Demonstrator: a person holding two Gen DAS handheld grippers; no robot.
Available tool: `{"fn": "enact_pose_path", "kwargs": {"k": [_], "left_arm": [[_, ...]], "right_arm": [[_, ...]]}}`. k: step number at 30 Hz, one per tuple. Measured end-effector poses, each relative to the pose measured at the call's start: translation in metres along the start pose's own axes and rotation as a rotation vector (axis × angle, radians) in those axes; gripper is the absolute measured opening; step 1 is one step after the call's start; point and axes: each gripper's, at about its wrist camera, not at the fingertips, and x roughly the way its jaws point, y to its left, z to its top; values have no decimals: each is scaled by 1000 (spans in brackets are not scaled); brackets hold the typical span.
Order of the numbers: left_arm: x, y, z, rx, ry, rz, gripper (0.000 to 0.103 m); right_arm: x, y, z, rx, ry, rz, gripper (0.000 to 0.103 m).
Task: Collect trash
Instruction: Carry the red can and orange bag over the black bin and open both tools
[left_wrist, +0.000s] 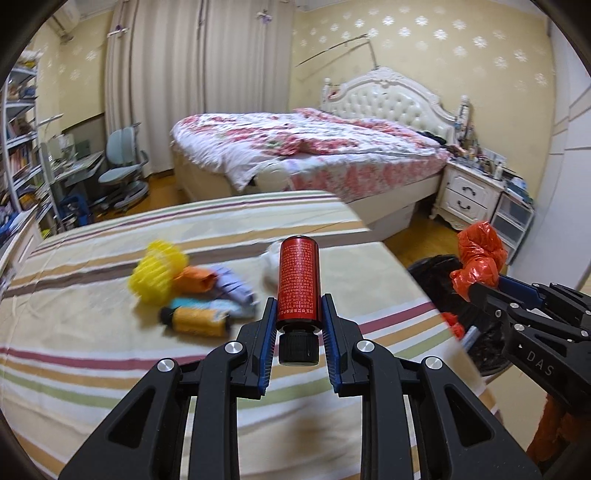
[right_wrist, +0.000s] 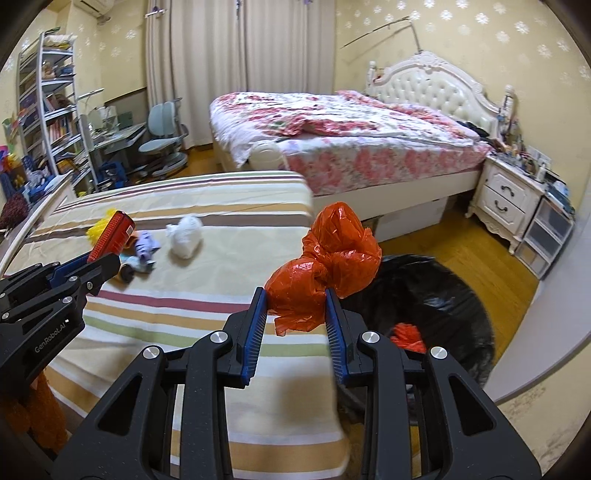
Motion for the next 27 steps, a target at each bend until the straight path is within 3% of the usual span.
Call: {"fn": "enact_pose_path", "kwargs": {"k": [12, 27], "left_arm": [[45, -82, 28, 95, -8, -146, 25], [86, -127, 32, 165, 30, -171, 25]], "right_arm": [[16, -75, 0, 104, 2, -110, 31], [46, -115, -10, 156, 47, -170, 31]]}}
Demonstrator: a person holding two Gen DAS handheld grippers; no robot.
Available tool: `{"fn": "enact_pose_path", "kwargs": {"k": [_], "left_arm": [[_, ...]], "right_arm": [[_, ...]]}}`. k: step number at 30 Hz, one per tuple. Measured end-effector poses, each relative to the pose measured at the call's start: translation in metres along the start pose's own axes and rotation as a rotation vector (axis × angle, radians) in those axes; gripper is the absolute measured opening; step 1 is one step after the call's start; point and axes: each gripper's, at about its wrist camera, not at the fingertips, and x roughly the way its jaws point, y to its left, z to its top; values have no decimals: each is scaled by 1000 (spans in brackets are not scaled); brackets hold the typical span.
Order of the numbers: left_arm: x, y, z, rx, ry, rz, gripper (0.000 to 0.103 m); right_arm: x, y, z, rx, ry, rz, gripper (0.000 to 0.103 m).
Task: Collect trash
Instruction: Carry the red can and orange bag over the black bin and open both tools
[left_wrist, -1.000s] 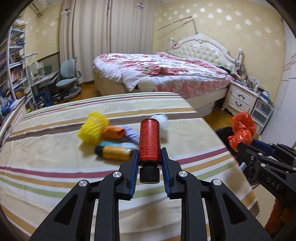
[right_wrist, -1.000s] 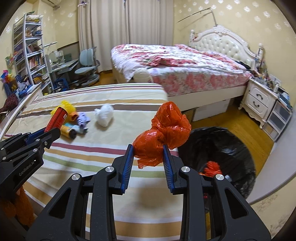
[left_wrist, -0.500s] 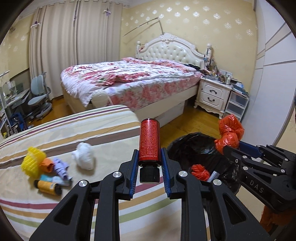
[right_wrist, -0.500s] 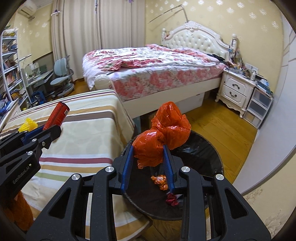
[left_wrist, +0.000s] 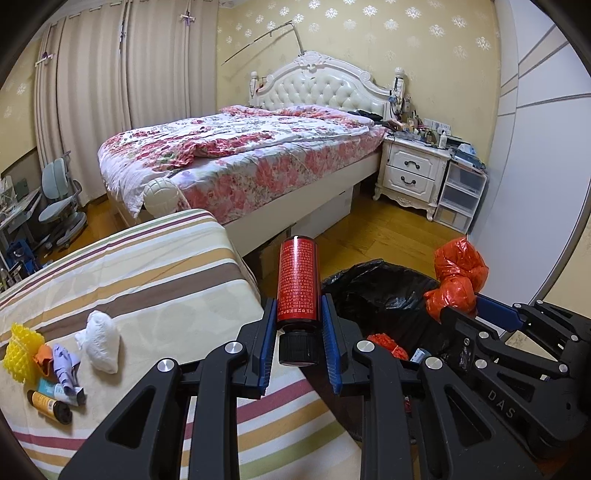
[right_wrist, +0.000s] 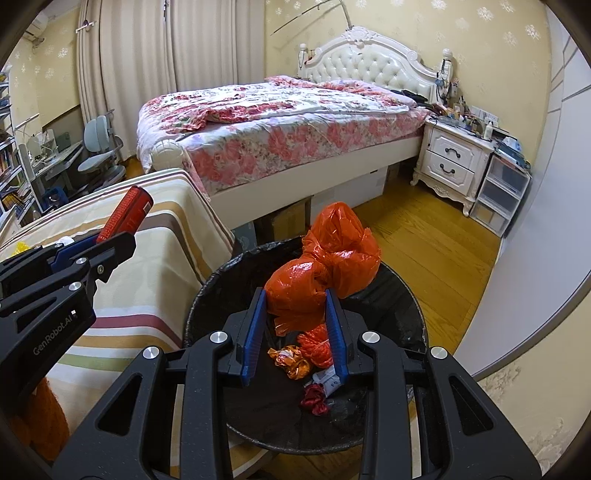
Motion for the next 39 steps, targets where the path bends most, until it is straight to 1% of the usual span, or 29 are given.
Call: {"fn": "enact_pose_path", "kwargs": {"k": [15, 19, 20, 21, 22, 24, 26, 27, 28, 29, 32, 39], "left_arm": [[30, -18, 6, 42, 42, 6, 25], [35, -22, 6, 55, 52, 12, 25], [36, -22, 5, 57, 55, 16, 27], [36, -22, 5, 58, 56, 19, 33], [36, -22, 5, 56, 54, 23, 43], [35, -20, 5, 50, 48, 30, 50], [34, -18, 4, 45, 49, 35, 54], [34, -17, 4, 42, 48, 41, 59], [33, -15, 4, 39, 47, 44, 62], [32, -14, 4, 35, 45, 47, 63], [27, -8, 3, 26, 40, 70, 69], [9, 12, -4, -5, 42, 113, 70]], "right_arm": [[19, -20, 3, 65, 23, -2, 31], [21, -21, 2, 60, 26, -18, 32], [20, -21, 2, 57, 25, -26, 33], [21, -21, 2, 55, 25, -30, 34], [21, -21, 2, 53, 25, -34, 40], [20, -22, 2, 55, 17, -47, 48], [18, -22, 2, 54, 13, -56, 48], [18, -22, 2, 54, 12, -60, 48], [17, -22, 2, 55, 10, -64, 49], [17, -23, 3, 57, 10, -66, 49], [14, -24, 3, 63, 9, -68, 51], [7, -17, 4, 66, 3, -52, 56]]}}
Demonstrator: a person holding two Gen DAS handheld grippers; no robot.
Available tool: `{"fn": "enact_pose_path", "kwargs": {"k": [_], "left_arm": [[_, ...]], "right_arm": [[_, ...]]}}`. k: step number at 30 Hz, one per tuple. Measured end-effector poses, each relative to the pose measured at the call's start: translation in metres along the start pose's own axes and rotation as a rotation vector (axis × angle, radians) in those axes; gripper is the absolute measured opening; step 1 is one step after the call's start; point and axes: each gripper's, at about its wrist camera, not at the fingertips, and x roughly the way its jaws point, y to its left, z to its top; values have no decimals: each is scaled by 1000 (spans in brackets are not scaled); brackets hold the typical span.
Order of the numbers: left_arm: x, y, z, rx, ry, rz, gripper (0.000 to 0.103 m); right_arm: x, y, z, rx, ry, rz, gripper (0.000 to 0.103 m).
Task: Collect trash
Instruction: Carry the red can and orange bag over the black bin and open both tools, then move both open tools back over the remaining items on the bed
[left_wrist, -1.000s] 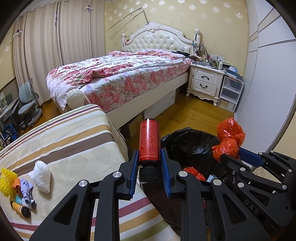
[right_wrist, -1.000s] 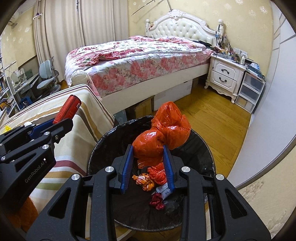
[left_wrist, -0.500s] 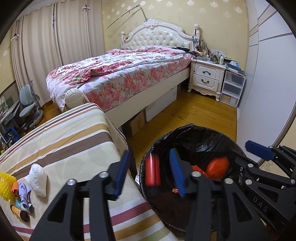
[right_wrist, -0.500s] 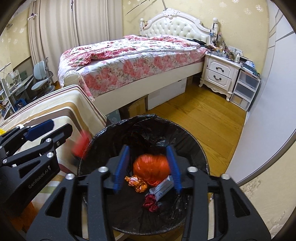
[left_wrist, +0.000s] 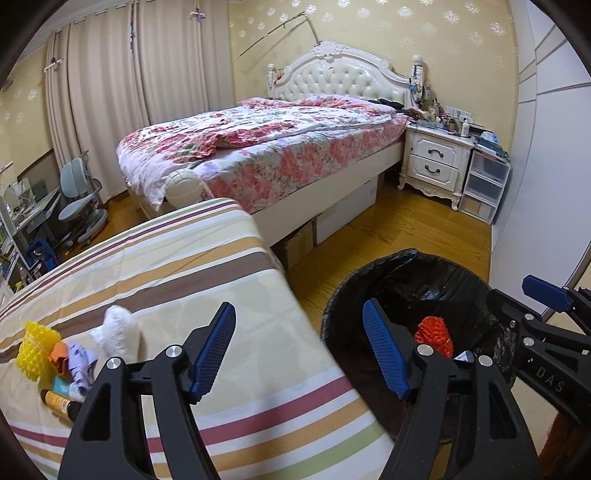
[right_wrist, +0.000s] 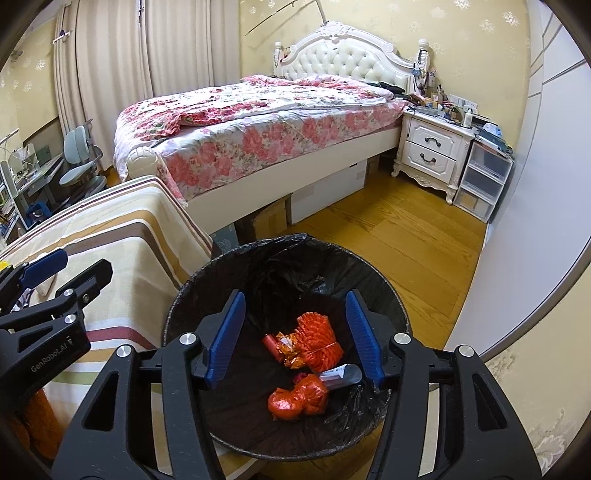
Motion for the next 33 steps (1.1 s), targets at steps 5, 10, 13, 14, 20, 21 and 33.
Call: {"fn": "enact_pose_path", "kwargs": {"k": [5, 10, 13, 14, 20, 21, 33], "left_arm": [[-14, 24, -10, -39, 5, 50, 70], [-28, 52, -25, -91, 18, 106, 70], [-35, 69, -35, -117, 25, 147, 70], [-37, 75, -39, -128, 29, 163, 70], [-47, 111, -56, -185, 57, 226, 70], [-48, 117, -59, -196, 60, 238, 70], [-43, 164, -62, -302, 84, 289, 70]], "right_arm": [[-6, 15, -3, -12, 6, 42, 56], [-11, 40, -11, -43, 22, 88, 56], [-12, 58, -16, -64, 35, 123, 57], [-12, 64, -18, -71, 41, 138, 57], [-15, 107, -28, -124, 63, 219, 57], [-15, 114, -29, -135, 66, 229, 57], [-7, 174, -31, -215, 108, 298, 57]]}}
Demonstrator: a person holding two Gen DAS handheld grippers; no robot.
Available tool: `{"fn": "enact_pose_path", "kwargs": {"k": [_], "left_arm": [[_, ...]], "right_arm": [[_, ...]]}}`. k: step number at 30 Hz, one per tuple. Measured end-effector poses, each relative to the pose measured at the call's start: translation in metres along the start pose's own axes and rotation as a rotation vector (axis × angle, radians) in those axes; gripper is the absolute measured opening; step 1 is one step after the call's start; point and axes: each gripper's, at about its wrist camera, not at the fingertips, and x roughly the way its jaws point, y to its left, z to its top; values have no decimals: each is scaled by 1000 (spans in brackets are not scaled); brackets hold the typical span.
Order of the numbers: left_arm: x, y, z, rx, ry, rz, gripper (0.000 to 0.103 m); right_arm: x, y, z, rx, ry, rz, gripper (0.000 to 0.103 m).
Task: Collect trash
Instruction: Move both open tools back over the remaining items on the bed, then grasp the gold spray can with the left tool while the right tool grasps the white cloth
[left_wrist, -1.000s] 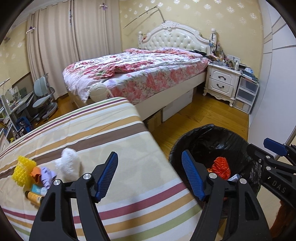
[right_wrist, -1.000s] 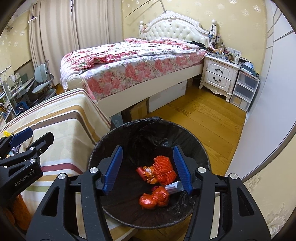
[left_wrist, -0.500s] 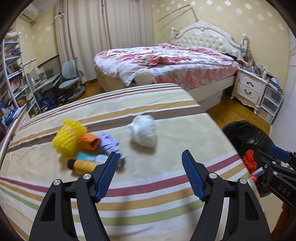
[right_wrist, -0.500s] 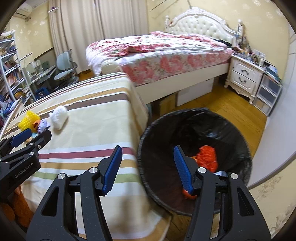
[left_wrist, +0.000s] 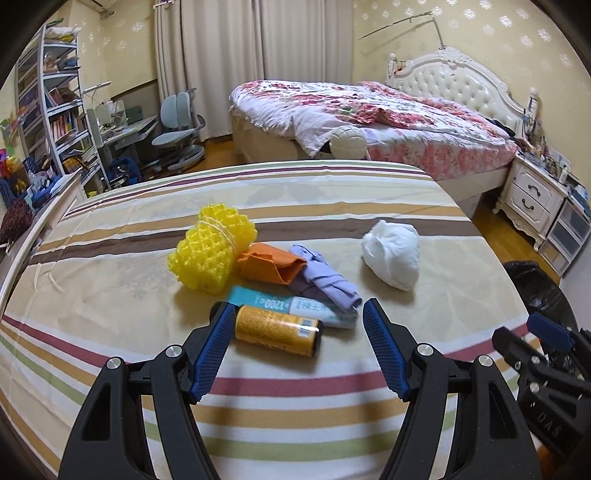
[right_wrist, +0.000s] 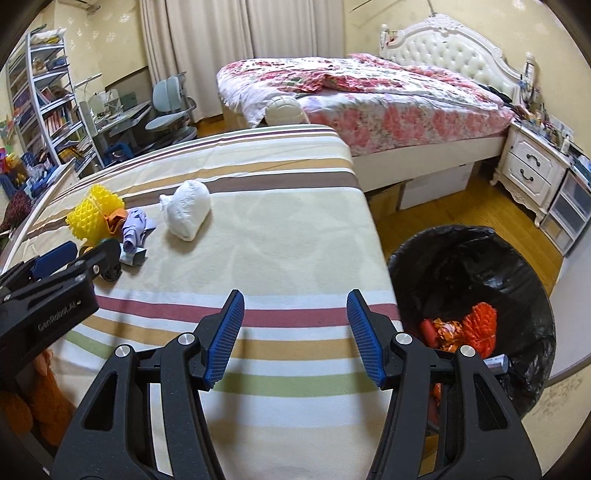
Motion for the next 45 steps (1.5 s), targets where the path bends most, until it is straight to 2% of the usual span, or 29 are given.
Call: {"fn": "enact_pose_path", "kwargs": {"k": [6, 19, 23, 26, 28, 30, 36, 42, 44, 45], "left_arm": [[7, 18, -3, -48, 51, 8, 70], [0, 54, -19, -100, 94, 31, 70], [2, 58, -18, -115, 105, 18, 69], [3, 58, -19, -109, 110, 2, 55], [3, 57, -21, -100, 118, -15, 41], [2, 59, -22, -97, 114, -24, 34], [-2, 66, -26, -93, 110, -58, 31], [-3, 74, -27, -108, 112, -67, 31], [-2, 74, -25, -115, 115, -70, 39], [-2, 75, -25, -118, 115, -66, 49]], "right_arm": [[2, 12, 0, -24, 10, 9, 57], [1, 22, -4, -45, 16, 24, 57], [1, 23, -5, -50, 18, 26, 57], [1, 25, -5, -53, 18, 28, 57], [2, 27, -5, -58, 18, 29, 57], [2, 29, -6, -63, 20, 30, 57], [3, 31, -6, -71, 23, 32, 57], [4, 33, -6, -75, 27, 36, 57], [4, 35, -5, -78, 28, 37, 57], [4, 36, -5, -80, 27, 38, 57]]}}
